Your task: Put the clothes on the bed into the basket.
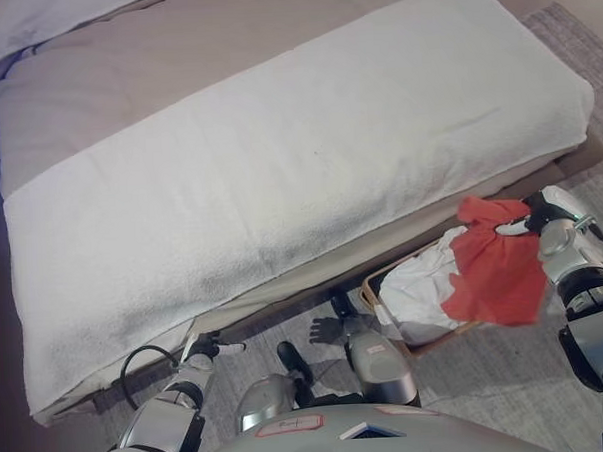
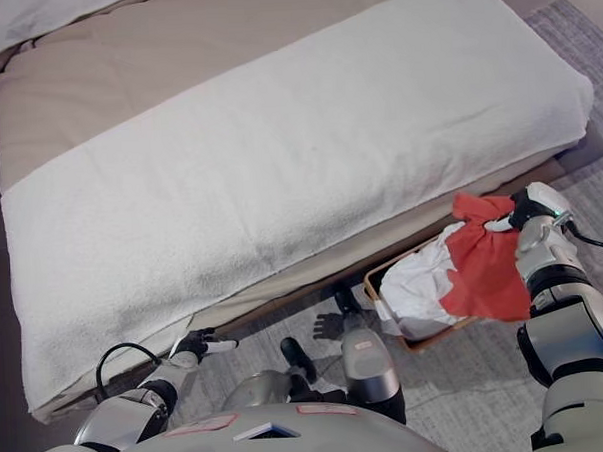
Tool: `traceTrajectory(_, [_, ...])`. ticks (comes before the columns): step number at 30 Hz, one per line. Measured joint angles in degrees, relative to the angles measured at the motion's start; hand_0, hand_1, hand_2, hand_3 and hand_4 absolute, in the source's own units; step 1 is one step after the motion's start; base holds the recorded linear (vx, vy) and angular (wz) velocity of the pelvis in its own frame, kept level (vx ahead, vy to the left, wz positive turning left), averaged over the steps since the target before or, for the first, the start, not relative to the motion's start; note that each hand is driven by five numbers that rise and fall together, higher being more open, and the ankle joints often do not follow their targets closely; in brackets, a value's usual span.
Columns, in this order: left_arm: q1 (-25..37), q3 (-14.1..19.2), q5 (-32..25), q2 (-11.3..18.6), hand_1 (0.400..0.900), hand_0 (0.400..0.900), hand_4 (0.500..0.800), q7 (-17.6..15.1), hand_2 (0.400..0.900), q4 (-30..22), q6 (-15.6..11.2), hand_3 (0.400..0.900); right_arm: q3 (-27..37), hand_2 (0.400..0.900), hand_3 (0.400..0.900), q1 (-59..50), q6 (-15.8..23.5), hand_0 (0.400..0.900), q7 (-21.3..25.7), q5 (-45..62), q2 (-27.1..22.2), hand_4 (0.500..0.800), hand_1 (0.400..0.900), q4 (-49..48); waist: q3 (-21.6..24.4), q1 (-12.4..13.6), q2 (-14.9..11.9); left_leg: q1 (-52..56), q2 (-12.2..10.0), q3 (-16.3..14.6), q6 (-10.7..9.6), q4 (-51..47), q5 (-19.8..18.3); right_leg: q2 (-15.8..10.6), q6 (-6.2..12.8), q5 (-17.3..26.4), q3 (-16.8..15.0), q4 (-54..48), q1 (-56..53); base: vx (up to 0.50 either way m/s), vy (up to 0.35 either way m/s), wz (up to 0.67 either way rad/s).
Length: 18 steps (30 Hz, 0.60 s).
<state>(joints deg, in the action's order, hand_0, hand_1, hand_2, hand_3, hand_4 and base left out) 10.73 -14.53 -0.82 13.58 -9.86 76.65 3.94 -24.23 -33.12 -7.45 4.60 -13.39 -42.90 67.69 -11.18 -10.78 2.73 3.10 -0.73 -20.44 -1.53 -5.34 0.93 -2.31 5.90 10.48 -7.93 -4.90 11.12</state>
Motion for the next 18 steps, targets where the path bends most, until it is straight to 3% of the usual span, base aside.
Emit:
traceTrajectory(7, [0.1,0.0,0.0,0.0,0.900,0.900,0.800,0.0,0.900,0.0,0.4,0.900,0.0,0.400,0.400,0.1,0.1,0.400,0.0,0.4,0.6,0.500,0.400,1.1,1.2,0.5,2.0,-0.2,0.1,1.3,0.0,0.0,0.0,-0.4,-0.01,0.0,0.9,0.0,-0.4,0.01,-0.015,0.10])
traceTrajectory(8, [0.1,-0.3,0.0,0.0,0.900,0.900,0.800,0.0,0.900,0.1,0.4,0.900,0.0,0.804,0.804,0.0,0.1,0.804,0.0,0.3,1.0,0.742,0.804,1.5,1.2,0.5,2.0,-0.2,0.1,1.4,0.0,0.0,0.0,-0.4,-0.01,0.0,1.0,0.0,-0.4,0.00,-0.017,0.11])
traceTrajectory(9, [0.1,-0.3,0.0,0.0,0.900,0.900,0.800,0.0,0.900,0.1,0.4,0.900,0.0,0.900,0.900,0.0,0.1,0.900,0.0,0.3,1.4,0.800,0.900,1.9,1.2,0.6,2.1,-0.3,0.1,1.5,0.0,0.0,0.0,-0.5,-0.01,0.0,1.1,0.0,-0.4,0.00,-0.015,0.09])
traceTrajectory(18, [0.3,-2.4,0.2,-0.1,0.900,0.900,0.800,0.0,0.900,0.4,0.4,0.900,0.0,0.900,0.900,0.0,0.1,0.900,-0.3,-0.6,2.2,0.800,0.900,6.2,1.3,1.5,3.5,-0.6,0.3,2.8,0.3,0.0,0.2,-0.9,-0.04,0.0,2.2,0.0,-0.6,0.00,-0.017,0.08])
